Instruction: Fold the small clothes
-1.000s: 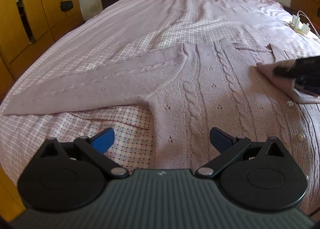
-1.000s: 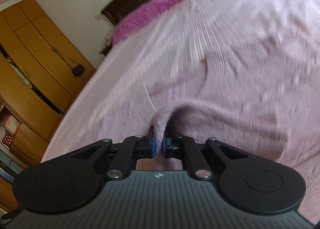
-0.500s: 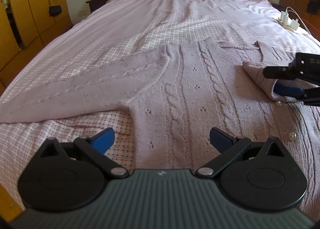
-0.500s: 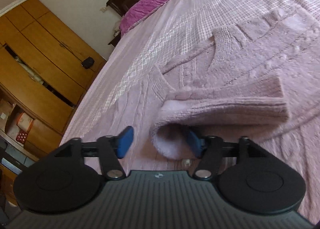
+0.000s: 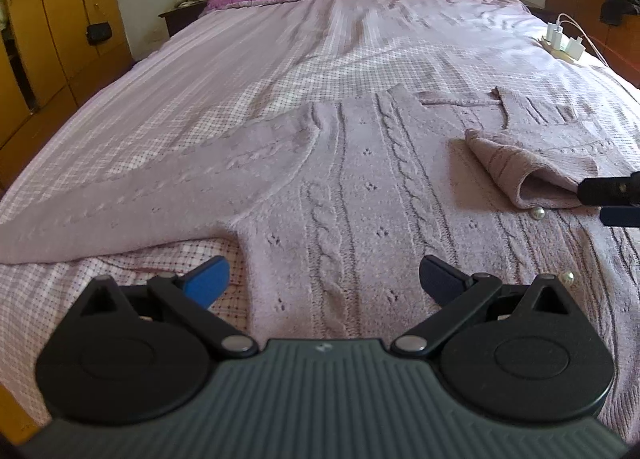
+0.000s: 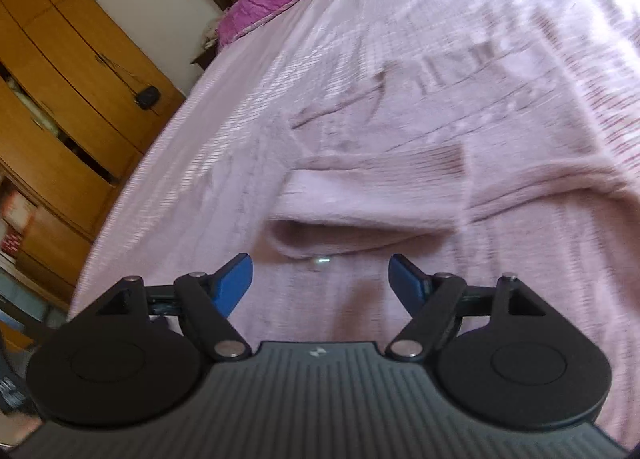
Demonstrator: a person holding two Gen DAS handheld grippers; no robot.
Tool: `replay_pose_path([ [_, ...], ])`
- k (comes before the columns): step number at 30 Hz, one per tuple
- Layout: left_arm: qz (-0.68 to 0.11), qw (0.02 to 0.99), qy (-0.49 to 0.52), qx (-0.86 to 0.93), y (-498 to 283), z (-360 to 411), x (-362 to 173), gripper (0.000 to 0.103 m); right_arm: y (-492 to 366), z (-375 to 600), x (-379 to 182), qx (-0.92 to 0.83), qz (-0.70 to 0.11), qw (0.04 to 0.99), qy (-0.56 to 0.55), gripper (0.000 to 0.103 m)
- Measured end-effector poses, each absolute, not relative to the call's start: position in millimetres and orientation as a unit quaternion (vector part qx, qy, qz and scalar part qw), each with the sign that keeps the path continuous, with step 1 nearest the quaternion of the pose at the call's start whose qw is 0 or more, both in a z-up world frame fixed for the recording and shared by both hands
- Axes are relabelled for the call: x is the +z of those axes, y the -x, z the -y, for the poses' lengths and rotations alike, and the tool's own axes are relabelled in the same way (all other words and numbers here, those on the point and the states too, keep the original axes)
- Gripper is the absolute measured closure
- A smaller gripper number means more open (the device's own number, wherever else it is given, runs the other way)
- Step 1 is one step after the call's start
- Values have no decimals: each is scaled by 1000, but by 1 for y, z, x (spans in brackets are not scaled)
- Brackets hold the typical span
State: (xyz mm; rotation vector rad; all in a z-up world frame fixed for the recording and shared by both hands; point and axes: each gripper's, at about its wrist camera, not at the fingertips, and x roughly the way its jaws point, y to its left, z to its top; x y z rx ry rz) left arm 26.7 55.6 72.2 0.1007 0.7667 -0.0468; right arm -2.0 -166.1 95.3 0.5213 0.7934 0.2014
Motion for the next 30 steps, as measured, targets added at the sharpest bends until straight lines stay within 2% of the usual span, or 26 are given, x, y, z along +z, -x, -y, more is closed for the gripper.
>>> replay_pose_path([
  [13, -367, 926, -65, -55, -34, -25, 76, 0, 18, 232, 106, 39, -282, 914, -288, 22],
  [30, -325, 930, -117, -122, -58, 60, 88, 0, 17, 265, 86, -9, -251, 920, -299, 22],
])
